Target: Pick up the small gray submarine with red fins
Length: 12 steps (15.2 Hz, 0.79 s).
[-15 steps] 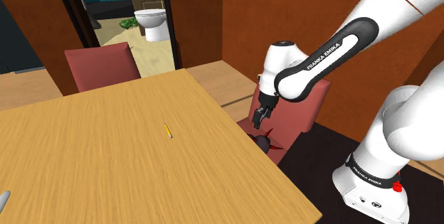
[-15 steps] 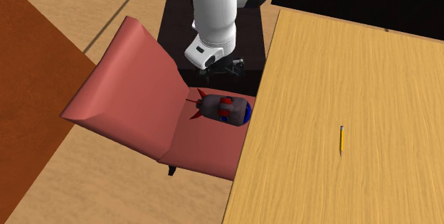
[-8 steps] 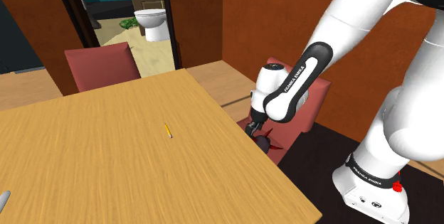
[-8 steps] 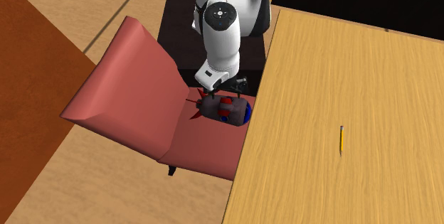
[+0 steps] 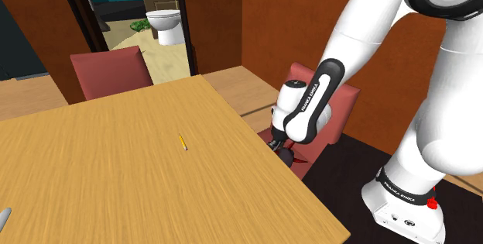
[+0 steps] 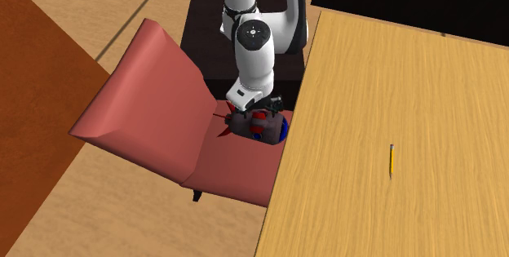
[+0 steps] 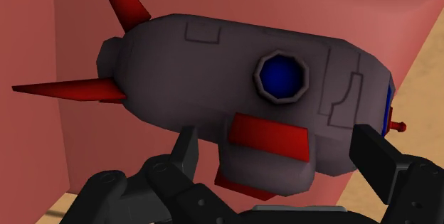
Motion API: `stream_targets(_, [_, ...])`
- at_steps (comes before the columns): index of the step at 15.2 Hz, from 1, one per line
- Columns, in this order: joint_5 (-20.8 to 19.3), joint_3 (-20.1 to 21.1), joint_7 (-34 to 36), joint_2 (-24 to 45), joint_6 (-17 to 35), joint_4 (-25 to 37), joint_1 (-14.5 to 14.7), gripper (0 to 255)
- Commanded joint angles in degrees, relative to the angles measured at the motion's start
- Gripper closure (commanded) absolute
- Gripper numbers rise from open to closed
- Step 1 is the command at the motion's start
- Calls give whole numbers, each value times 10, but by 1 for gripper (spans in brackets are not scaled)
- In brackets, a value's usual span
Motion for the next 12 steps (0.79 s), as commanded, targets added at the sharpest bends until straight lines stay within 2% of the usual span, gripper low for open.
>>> stream_targets(1, [1,1,-1,4,4,1,-1,255])
stream_targets(9, [1,2,-1,7,6,1,-1,255])
stream_targets(12, [-2,-3,3,-18,-14,-3,3,255])
